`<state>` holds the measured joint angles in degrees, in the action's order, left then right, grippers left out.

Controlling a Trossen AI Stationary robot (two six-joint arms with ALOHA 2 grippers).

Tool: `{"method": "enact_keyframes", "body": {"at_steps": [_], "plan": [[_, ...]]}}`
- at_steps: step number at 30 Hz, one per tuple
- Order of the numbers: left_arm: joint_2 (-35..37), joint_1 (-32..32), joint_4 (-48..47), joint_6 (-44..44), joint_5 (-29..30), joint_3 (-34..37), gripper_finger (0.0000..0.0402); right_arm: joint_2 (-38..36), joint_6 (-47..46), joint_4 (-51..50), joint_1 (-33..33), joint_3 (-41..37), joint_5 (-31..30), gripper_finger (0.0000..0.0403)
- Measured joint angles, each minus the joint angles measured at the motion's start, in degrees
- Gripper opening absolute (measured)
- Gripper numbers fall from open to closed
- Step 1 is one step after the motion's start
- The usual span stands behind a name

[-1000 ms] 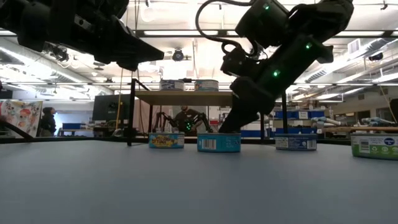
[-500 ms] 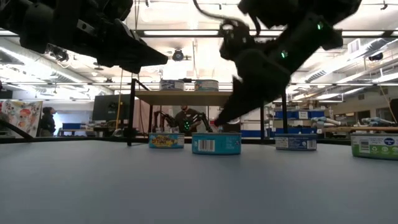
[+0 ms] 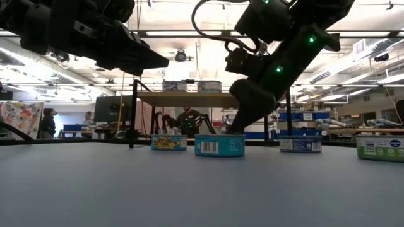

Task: Stack canned seafood by type on shelf
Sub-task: Put the light blue tuna can on the shelf aligned with the other light blue tuna can

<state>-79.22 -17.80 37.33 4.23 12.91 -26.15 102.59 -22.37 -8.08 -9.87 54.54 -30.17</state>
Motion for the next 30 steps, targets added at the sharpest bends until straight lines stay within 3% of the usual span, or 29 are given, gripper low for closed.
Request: {"method": "enact_keyframes", "body": {"at_steps": [30], "plan": [[0.00,-0.74,-0.05,0.42,-0.09,0.02,0.0003,0.00,3.03,0.25,-0.28,0.00,0.37,0.0006]]}}
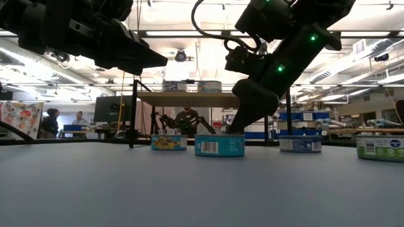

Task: Stack canned seafood by type on shelf
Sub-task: Put the light blue tuna can on the shelf aligned with the other light blue tuna can

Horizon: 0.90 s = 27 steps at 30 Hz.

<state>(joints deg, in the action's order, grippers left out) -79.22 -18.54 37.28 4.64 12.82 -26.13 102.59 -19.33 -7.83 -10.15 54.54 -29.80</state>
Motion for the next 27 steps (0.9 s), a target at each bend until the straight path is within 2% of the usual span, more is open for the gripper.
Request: {"method": "enact_keyframes", "body": {"at_steps": [27], "plan": [[0.00,-0.75,0.02,1.11,0.00,0.00,0.0003,-0.02,1.50,-0.02,-0.09,0.00,0.07,0.0007]]}}
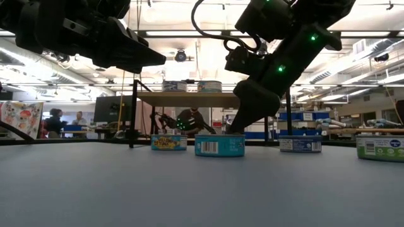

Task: Stack canned seafood by type on shelf
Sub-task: Put the light blue tuna can on the shelf aligned with the other light blue tuna can

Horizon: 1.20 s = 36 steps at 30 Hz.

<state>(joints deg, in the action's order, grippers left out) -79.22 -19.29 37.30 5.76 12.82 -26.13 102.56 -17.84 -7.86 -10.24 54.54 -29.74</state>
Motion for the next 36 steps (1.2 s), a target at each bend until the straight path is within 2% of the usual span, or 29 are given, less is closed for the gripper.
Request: {"method": "enact_keyframes", "body": {"at_steps": [22,36], "plan": [[0.00,0.00,0.00,0.00,0.00,0.00,0.0003,0.00,0.01,-0.36,-1.34,0.00,0.00,0.0007],[0.00,0.00,-0.08,0.00,0.00,0.00,0.0003,-0.02,0.03,-11.56,-2.62,5.98,-0.41,0.0007]]}}
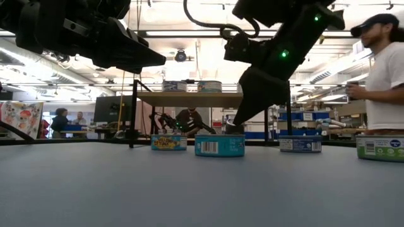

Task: Stack canned seafood by type on shelf
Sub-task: Put the light blue tuna can on the shelf aligned with the other light blue tuna can

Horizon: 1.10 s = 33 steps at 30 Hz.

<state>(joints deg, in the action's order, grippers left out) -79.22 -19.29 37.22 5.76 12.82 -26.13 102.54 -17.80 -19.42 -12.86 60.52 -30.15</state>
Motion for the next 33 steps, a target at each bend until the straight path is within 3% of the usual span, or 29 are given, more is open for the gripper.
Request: {"method": "enact_keyframes", "body": {"at_steps": [10,22,33], "plan": [[0.02,-0.01,-2.32,-0.40,0.00,0.02,0.0003,0.00,-0.47,-4.54,-1.71,1.43,-0.20,0.0007],[0.02,-1.90,-2.50,0.50,0.00,0.02,0.0003,0.00,0.31,-6.87,-1.64,1.41,4.70,0.0003],[-0.31,0.57,-4.21,-0.24,0.92,0.02,0.0002,0.00,1.29,-8.14,-1.21,1.37,3.08,0.0002]]}}
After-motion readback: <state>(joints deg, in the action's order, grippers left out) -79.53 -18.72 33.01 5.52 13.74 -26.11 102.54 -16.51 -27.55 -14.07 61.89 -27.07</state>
